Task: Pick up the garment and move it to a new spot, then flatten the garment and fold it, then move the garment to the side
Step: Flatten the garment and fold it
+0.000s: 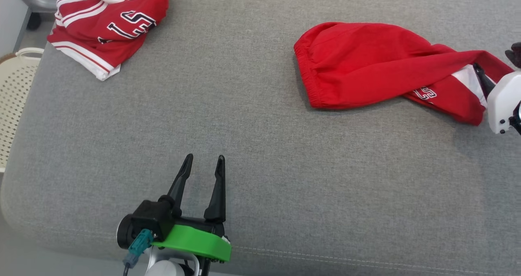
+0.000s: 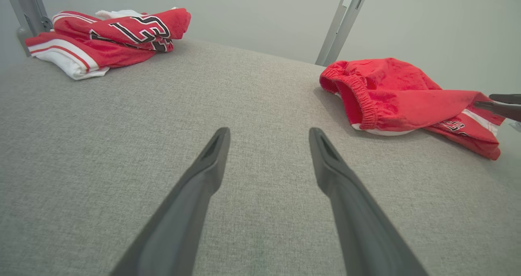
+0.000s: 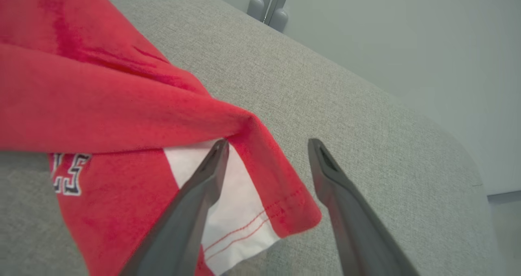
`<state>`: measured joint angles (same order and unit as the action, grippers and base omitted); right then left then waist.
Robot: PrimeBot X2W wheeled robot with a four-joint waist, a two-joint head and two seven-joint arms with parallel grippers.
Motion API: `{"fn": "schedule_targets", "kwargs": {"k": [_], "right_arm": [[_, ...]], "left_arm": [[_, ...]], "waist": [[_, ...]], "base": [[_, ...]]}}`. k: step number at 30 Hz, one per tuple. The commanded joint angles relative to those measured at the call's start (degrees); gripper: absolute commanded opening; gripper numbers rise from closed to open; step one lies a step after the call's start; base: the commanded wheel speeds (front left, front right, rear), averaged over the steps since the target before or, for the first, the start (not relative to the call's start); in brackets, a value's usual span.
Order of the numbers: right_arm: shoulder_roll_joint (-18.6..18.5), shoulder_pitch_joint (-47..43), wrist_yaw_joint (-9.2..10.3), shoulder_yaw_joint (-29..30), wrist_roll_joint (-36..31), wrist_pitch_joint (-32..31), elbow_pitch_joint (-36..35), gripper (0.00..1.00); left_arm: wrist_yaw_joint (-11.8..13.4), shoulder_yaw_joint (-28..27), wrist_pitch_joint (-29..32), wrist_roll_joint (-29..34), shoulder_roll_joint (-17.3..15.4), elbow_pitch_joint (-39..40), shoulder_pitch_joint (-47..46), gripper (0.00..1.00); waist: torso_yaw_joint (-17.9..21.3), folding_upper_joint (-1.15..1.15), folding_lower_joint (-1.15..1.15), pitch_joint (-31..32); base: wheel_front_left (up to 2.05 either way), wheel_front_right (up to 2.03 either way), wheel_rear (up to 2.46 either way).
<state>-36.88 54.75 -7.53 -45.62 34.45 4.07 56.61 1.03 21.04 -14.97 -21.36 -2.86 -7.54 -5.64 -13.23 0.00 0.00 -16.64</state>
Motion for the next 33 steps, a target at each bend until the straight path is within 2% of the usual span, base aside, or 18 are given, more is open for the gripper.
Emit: {"fn": "schedule_targets", "kwargs": {"k": [1, 8, 14, 20, 27, 33], "right_arm": [[-0.31, -0.73, 0.08, -1.06, 0.77, 1.21, -0.78, 1.00], [-1.95, -2.81, 0.08, -4.53, 4.69, 6.65, -6.42, 1.00], [0.61, -7.67, 0.08, -2.03, 6.60, 10.82, -13.24, 1.00], [3.85, -12.19, 0.08, 3.87, 2.94, 11.21, -21.29, 1.00], [8.41, -19.26, 0.08, 12.32, -5.52, 11.25, -32.36, 1.00], [9.79, -22.26, 0.08, 15.82, -8.78, 11.25, -36.47, 1.00]], "left_arm": [[0.07, -0.15, -0.22, 0.52, -0.05, 0.48, 0.26, 1.00], [-1.37, -0.27, -0.22, 0.22, -0.09, -0.58, 0.68, 1.00], [-4.93, 2.38, -0.17, 2.53, -0.39, -8.94, -5.34, 1.00], [-6.46, 3.85, -0.18, 5.00, -1.56, -21.50, -14.05, 1.00], [-5.93, 5.23, -0.17, 9.92, -3.62, -36.87, -25.08, 1.00], [-5.31, 5.17, -0.18, 11.52, -3.67, -40.04, -29.44, 1.00]], "waist": [[2.20, 0.00, 0.00, 1.65], [8.12, 0.00, 0.00, 4.83], [14.83, 0.00, 0.00, 6.74], [19.90, 0.00, 0.00, 5.47], [24.51, 0.00, 0.00, 1.75], [25.98, 0.00, 0.00, -0.18]], "base": [[0.00, 0.00, 0.00], [0.00, 0.00, 0.00], [0.00, 0.00, 0.00], [0.00, 0.00, 0.00], [0.00, 0.00, 0.00], [0.00, 0.00, 0.00]]}}
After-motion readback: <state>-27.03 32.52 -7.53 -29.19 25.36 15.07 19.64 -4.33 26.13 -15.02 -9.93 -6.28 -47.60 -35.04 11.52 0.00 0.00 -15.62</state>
